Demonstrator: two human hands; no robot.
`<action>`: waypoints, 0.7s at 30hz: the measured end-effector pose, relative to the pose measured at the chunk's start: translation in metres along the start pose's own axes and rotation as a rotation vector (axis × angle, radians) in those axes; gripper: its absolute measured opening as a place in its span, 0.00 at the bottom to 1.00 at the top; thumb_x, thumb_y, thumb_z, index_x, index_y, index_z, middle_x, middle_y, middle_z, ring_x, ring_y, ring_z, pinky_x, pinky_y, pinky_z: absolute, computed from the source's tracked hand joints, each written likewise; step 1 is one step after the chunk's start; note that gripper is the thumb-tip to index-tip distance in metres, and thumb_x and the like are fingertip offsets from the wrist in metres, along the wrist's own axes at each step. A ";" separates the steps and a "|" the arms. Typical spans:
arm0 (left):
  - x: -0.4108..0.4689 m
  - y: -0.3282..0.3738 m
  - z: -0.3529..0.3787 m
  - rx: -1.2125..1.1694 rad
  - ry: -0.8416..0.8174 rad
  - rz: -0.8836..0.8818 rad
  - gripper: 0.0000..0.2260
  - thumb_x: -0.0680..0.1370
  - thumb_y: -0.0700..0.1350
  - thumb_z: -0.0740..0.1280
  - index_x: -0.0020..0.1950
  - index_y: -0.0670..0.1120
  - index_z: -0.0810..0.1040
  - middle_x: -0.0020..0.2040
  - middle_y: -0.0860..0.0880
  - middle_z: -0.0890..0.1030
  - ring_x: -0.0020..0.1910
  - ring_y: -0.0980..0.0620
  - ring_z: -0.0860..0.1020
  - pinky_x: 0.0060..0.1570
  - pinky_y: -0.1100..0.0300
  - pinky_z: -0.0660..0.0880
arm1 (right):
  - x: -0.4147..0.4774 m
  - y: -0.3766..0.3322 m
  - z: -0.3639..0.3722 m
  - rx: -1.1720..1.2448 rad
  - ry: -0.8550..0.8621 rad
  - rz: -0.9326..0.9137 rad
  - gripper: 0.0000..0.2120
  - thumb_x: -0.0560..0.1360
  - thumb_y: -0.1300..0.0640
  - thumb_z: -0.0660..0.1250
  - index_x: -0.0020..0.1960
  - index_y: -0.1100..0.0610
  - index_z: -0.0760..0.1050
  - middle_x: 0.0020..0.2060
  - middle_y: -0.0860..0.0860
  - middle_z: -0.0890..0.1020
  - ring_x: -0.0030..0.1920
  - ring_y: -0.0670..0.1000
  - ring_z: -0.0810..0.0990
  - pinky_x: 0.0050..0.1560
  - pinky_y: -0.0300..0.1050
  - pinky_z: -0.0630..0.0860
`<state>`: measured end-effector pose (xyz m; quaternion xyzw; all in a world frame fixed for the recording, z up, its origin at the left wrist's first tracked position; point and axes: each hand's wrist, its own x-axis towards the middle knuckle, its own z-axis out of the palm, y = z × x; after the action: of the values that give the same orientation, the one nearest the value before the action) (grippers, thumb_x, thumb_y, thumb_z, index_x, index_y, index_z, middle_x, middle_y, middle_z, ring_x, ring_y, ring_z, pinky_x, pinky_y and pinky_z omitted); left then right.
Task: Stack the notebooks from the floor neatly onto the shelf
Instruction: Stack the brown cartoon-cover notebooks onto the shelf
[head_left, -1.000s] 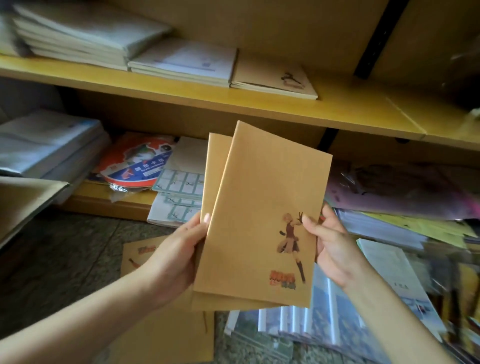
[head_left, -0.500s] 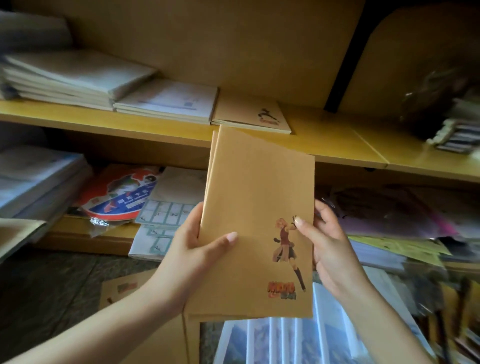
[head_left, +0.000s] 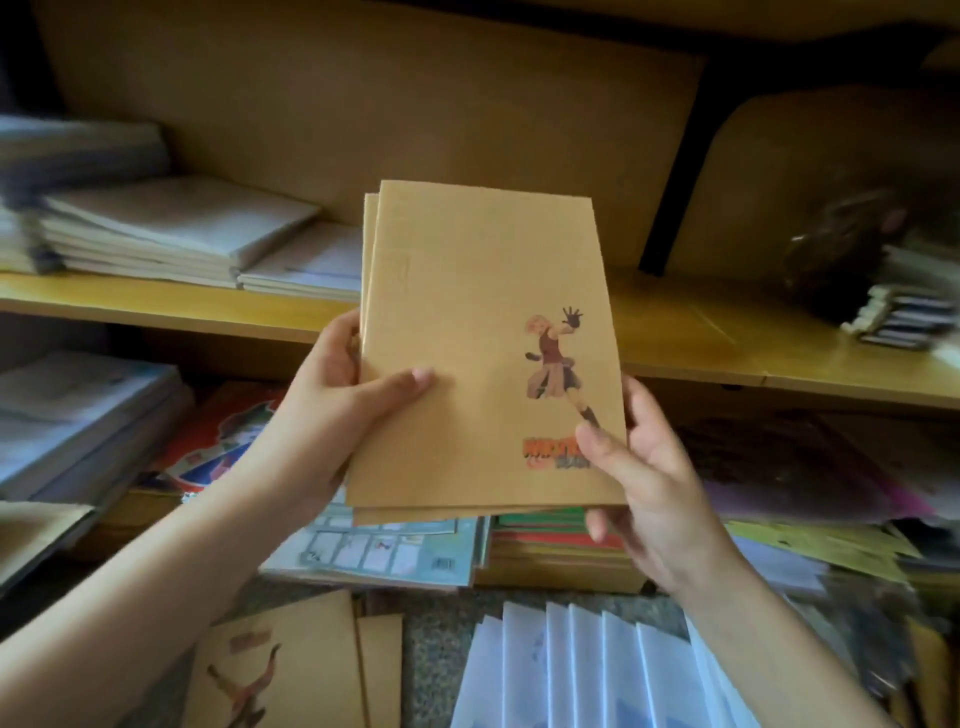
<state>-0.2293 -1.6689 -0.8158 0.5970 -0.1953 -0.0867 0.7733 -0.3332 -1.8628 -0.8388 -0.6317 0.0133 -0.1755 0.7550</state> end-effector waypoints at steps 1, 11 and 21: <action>0.010 0.002 -0.001 0.000 0.004 0.006 0.32 0.64 0.41 0.72 0.67 0.51 0.69 0.53 0.50 0.82 0.49 0.51 0.82 0.42 0.56 0.81 | 0.013 -0.006 0.000 0.017 0.025 -0.003 0.20 0.72 0.61 0.64 0.63 0.49 0.69 0.48 0.53 0.83 0.37 0.50 0.82 0.16 0.34 0.67; 0.089 -0.023 0.016 0.961 -0.123 0.399 0.15 0.75 0.43 0.69 0.61 0.53 0.77 0.69 0.52 0.70 0.65 0.53 0.71 0.63 0.61 0.66 | 0.159 -0.026 -0.027 -0.087 0.299 0.153 0.16 0.79 0.61 0.62 0.66 0.56 0.68 0.53 0.59 0.80 0.40 0.55 0.84 0.20 0.33 0.69; 0.117 -0.042 0.013 1.269 0.005 0.669 0.11 0.77 0.42 0.65 0.57 0.50 0.81 0.61 0.52 0.79 0.61 0.48 0.76 0.59 0.52 0.71 | 0.196 -0.015 -0.028 -1.101 0.311 0.065 0.28 0.78 0.42 0.57 0.67 0.62 0.69 0.59 0.56 0.77 0.47 0.54 0.80 0.44 0.48 0.78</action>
<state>-0.1243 -1.7346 -0.8306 0.8398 -0.3788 0.2868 0.2627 -0.1602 -1.9462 -0.7906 -0.8977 0.2333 -0.2102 0.3089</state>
